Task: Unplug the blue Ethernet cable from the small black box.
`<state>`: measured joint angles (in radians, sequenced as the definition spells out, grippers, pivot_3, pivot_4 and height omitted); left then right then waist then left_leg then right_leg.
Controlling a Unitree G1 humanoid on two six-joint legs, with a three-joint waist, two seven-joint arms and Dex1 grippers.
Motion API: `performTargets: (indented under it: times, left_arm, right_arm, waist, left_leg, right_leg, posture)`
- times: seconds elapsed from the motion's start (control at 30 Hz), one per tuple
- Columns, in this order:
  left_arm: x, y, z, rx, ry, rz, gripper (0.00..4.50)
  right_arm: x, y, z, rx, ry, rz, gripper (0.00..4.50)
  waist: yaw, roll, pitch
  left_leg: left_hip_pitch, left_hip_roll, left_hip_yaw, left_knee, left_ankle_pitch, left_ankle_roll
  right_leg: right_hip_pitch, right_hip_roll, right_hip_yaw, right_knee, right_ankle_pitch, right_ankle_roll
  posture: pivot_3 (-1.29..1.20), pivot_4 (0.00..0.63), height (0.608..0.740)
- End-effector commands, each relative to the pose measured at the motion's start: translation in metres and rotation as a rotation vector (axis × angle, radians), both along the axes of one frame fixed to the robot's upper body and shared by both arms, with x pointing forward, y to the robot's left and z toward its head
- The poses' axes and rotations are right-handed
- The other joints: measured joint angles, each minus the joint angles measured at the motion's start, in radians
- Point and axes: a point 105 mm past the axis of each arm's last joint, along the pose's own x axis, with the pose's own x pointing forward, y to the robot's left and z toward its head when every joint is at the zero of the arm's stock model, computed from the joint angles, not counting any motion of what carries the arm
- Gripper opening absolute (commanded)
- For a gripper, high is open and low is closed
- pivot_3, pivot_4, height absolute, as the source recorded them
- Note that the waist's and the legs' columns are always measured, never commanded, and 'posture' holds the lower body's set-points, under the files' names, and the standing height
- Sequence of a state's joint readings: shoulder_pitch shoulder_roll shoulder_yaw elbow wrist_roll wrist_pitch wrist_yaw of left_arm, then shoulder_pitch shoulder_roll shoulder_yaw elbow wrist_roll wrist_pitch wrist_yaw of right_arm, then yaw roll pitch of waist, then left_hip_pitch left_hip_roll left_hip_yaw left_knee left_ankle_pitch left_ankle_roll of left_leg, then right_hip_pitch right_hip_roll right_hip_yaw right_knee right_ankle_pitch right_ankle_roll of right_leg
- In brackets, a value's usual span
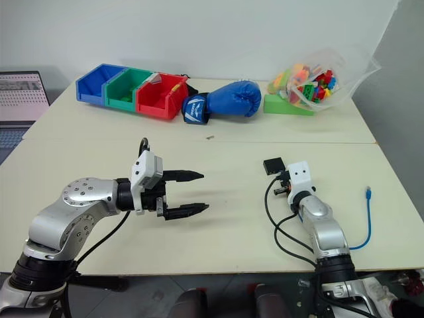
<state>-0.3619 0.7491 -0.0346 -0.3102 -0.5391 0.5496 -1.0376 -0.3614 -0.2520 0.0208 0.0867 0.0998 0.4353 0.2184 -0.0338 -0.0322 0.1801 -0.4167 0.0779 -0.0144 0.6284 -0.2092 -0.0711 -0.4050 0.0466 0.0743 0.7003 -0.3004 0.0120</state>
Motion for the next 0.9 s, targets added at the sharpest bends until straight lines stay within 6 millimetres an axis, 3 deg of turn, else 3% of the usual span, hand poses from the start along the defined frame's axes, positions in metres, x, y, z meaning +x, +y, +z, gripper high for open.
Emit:
performTargets:
  times: [0.03, 0.27, 0.5, 0.77, 0.9]
  left_arm:
    - [0.001, 0.001, 0.009, -0.01, -0.058, 0.003, 4.5]
    - [0.012, 0.005, 0.015, -0.042, -0.085, 0.046, 4.5]
    - [0.023, 0.029, 0.015, -0.11, -0.016, 0.145, 4.5]
    - [0.003, 0.034, 0.019, -0.239, 0.216, 0.043, 4.5]
    - [-0.002, 0.031, 0.018, -0.272, 0.289, 0.022, 4.5]
  right_arm:
    - [-0.003, -0.006, 0.006, -0.035, -0.028, 0.005, 0.25]
    - [-0.016, 0.004, 0.033, -0.171, -0.138, 0.169, 0.25]
    - [-0.044, 0.042, 0.065, -0.353, -0.283, 0.543, 0.25]
    - [-0.066, 0.078, 0.089, -0.705, -0.569, 0.923, 0.25]
    - [-0.07, 0.092, 0.101, -0.787, -0.712, 1.034, 0.25]
  waist:
    - [0.0, 0.0, 0.0]
    - [0.002, 0.0, 0.0]
    - [-0.004, 0.001, 0.0]
    - [-0.001, 0.001, 0.001]
    - [-0.002, 0.001, 0.001]
  left_leg:
    - [0.0, 0.0, 0.0, 0.0, 0.0, 0.0]
    - [0.0, 0.0, 0.0, 0.0, 0.0, 0.0]
    - [0.0, 0.0, 0.0, 0.0, 0.0, 0.0]
    - [0.0, 0.001, 0.0, 0.001, 0.0, 0.0]
    - [0.0, 0.001, -0.001, 0.001, 0.0, 0.0]
  right_leg:
    - [0.0, 0.0, 0.0, 0.0, 0.0, 0.0]
    - [0.0, 0.0, 0.0, 0.0, 0.0, 0.0]
    - [0.0, 0.001, 0.0, 0.0, 0.0, 0.0]
    - [0.0, 0.001, -0.001, 0.0, 0.0, 0.0]
    - [0.0, 0.001, -0.001, 0.0, 0.0, 0.0]
  posture:
    - [0.0, 0.15, 0.74]
    - [0.0, 0.15, 0.74]
    - [0.0, 0.15, 0.74]
    - [0.0, 0.15, 0.74]
    - [0.0, 0.15, 0.74]
